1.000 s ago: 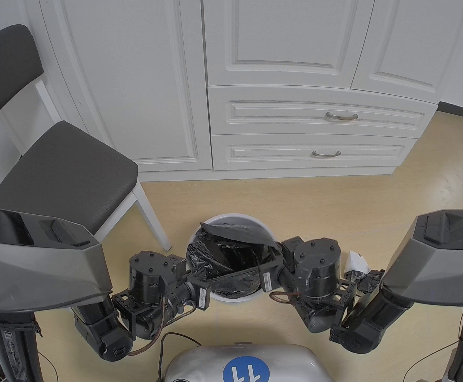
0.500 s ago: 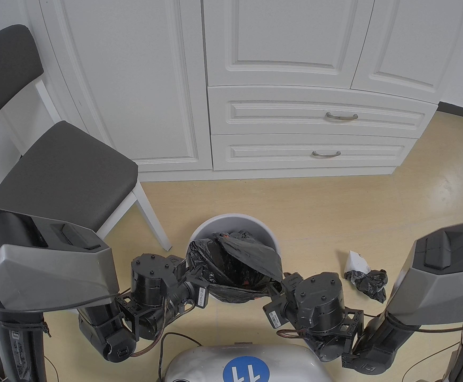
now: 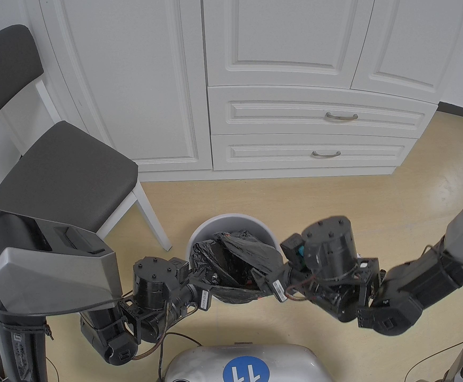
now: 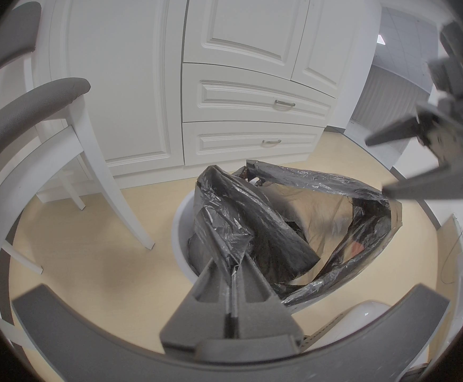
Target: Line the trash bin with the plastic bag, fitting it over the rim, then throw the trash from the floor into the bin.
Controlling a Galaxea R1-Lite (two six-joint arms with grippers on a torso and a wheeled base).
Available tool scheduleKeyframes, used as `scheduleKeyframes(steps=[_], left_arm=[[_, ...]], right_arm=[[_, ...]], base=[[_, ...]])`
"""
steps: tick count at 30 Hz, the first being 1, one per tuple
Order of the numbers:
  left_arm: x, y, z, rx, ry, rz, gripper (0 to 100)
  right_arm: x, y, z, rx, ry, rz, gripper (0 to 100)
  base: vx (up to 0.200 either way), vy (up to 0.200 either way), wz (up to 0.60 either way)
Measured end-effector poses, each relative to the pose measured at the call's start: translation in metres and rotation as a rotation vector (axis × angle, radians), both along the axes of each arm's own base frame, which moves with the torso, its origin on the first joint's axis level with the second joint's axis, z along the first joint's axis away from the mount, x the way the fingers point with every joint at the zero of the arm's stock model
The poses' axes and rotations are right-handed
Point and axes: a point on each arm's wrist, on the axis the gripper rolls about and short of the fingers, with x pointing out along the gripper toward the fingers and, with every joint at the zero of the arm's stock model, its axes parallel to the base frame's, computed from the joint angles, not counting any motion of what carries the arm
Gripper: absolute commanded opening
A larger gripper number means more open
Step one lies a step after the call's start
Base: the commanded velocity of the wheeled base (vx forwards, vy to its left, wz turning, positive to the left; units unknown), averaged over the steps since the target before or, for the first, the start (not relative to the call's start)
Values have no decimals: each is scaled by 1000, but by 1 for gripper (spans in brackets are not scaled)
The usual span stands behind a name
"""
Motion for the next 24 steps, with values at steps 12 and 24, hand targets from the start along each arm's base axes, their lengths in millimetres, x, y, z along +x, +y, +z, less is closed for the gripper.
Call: scheduleKeyframes(steps=[12,24], left_arm=[[-3,-3,2,-18,-22,-14,0],[-1,-3,-4,-14,-16,-9,0]], right_arm=[[40,27,59,-197,37,74,100],[54,46,29,-335,69,140,100]], base=[[0,0,0],[0,0,0]])
